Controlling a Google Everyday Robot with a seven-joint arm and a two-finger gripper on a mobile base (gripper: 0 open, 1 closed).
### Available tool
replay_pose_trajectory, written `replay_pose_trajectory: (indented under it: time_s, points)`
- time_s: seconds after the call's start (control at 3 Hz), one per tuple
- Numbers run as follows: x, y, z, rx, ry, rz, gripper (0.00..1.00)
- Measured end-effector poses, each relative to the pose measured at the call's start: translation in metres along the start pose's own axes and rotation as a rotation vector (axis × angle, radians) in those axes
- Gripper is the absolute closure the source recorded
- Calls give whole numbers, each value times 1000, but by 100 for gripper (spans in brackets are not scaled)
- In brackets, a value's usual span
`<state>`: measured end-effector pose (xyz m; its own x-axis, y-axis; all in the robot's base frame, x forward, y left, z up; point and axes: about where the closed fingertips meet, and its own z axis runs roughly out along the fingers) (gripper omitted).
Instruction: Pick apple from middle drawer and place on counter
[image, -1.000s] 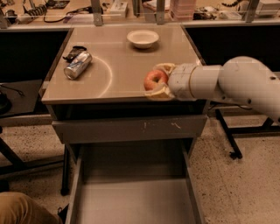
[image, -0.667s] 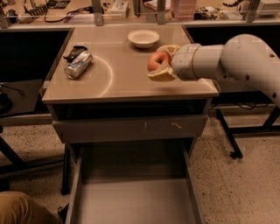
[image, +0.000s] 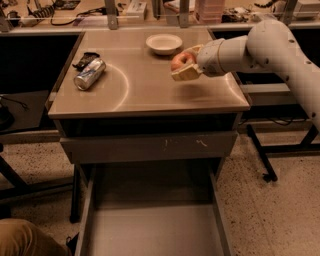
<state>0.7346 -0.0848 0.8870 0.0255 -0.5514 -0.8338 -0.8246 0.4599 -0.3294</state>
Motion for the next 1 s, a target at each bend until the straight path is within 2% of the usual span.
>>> replay_pose_trajectory:
  time_s: [0.33,0.67,1.0]
  points:
    - [28,9,26,-114,49,71,100]
    - [36,18,39,-175,83,87,100]
    - [33,17,38,-175,83,87,81]
